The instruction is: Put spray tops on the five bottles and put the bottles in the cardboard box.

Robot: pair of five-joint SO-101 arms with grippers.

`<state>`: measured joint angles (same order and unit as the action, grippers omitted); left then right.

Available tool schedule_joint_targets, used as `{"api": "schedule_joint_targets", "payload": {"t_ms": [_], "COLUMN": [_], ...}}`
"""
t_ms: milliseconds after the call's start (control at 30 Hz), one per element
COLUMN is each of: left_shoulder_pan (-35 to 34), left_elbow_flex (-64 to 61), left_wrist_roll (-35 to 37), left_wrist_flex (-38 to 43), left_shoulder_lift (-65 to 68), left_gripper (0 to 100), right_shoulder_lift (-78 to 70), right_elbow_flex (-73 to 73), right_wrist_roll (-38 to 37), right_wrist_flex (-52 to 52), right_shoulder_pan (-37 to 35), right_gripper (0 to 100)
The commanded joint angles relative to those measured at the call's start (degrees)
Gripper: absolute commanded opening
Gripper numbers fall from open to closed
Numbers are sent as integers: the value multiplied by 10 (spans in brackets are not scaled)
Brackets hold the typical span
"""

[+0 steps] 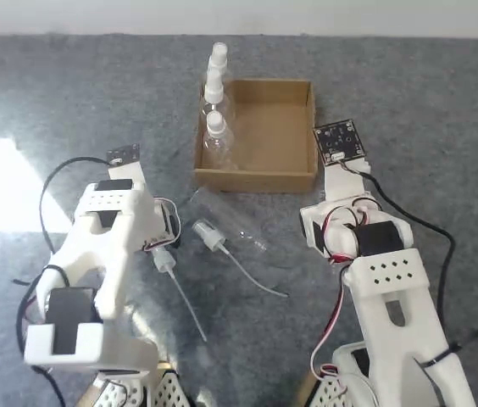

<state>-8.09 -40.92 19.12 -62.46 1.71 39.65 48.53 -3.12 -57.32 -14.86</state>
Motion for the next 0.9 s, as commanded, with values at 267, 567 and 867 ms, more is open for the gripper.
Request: {"api": "schedule_joint_targets", "payload": {"t_ms": [267,567,867], "left_shoulder_pan": [1,-4,-4], "left_elbow_flex": [46,39,-16], "left_wrist_roll": [3,4,3], "left_wrist_flex": [8,-9,-6], "left_shoulder_lift": [18,-64,-214], "left_gripper": [40,13,13], "right_shoulder_lift": [16,16,22], "right_elbow_flex": [-8,-8,-8], "right_wrist_roll": [2,2,4], "right_wrist_flex": [12,10,7], "right_shoulder_pan": [1,1,-4], "right_gripper": [84,84,84]}}
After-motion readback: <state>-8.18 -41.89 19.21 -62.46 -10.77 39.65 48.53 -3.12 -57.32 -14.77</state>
